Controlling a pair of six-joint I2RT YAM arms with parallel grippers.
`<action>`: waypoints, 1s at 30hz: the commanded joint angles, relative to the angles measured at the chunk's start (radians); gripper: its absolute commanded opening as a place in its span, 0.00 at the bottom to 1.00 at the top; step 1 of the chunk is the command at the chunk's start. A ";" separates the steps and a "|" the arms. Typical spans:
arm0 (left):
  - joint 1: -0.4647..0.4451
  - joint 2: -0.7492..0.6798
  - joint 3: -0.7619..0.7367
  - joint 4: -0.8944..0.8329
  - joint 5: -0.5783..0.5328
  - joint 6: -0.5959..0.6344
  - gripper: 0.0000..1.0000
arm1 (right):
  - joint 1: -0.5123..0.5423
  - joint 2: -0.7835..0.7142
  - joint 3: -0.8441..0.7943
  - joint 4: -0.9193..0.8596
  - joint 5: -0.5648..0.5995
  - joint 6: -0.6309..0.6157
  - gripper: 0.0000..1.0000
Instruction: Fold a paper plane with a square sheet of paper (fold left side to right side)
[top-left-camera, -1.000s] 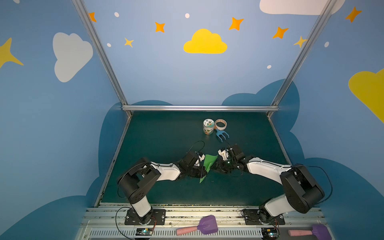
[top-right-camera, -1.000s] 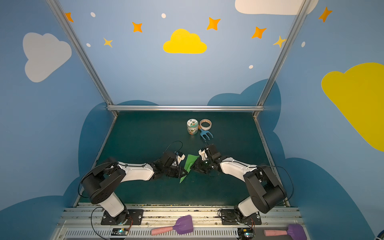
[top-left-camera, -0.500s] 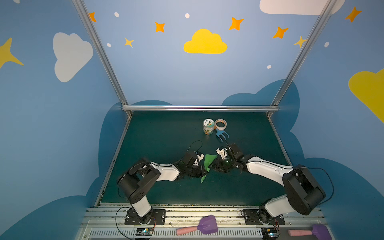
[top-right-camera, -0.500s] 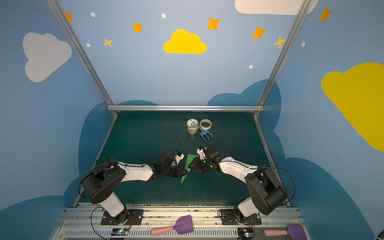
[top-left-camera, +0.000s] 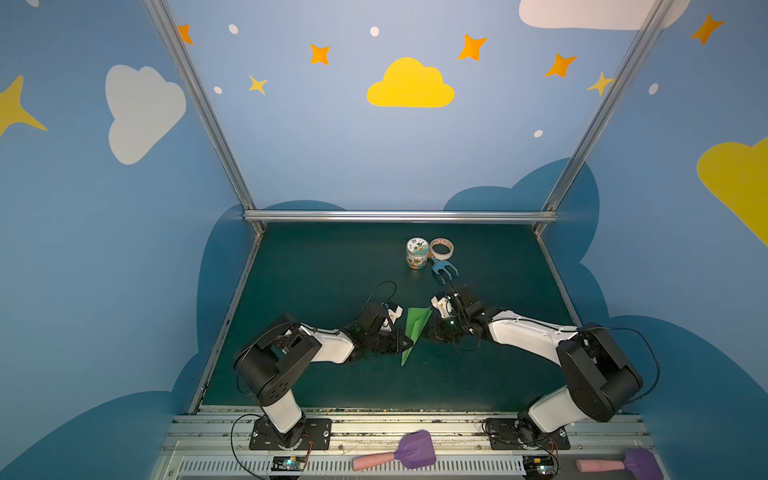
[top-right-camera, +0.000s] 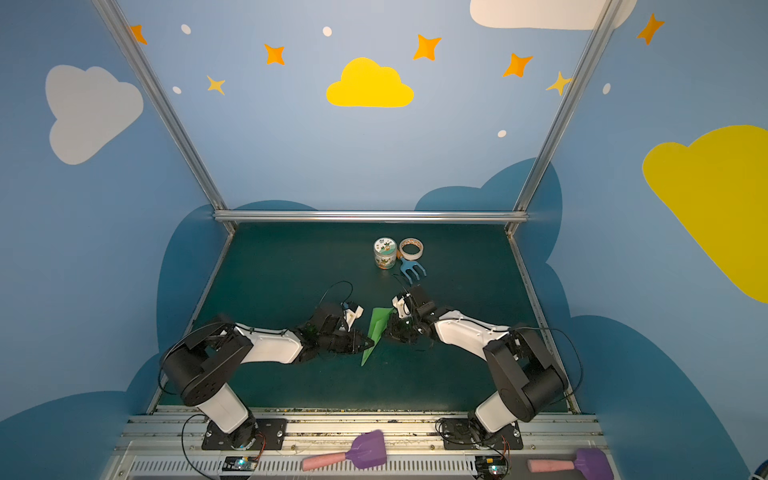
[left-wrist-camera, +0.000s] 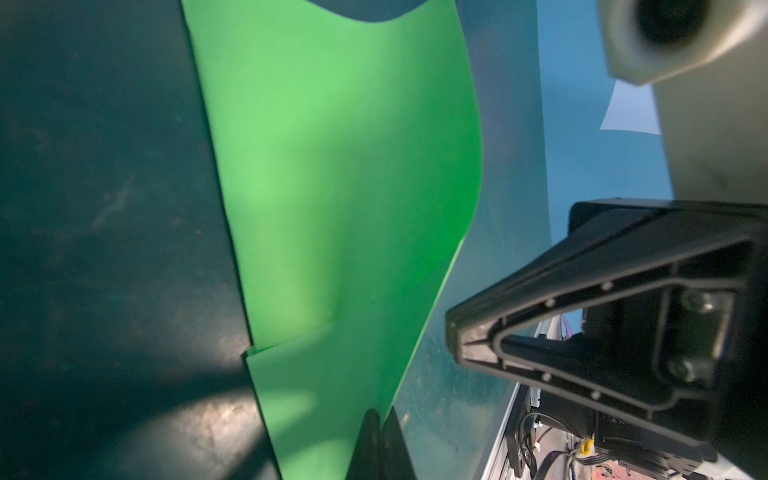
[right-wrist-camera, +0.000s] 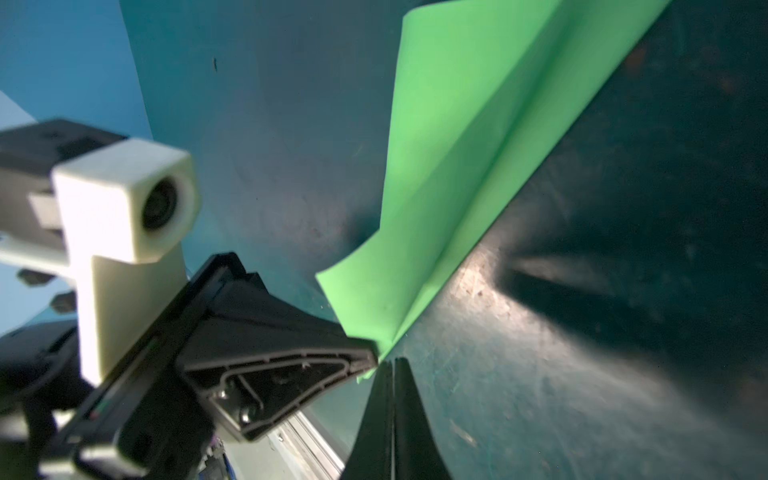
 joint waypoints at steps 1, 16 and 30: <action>0.007 0.004 -0.007 0.025 0.014 -0.004 0.03 | 0.006 0.028 0.041 -0.002 0.002 -0.009 0.00; 0.015 0.020 -0.004 0.018 0.022 -0.002 0.03 | 0.014 0.114 0.101 0.025 -0.016 -0.007 0.00; 0.017 0.037 0.003 0.010 0.042 0.009 0.03 | 0.014 0.198 0.101 0.082 -0.019 0.003 0.00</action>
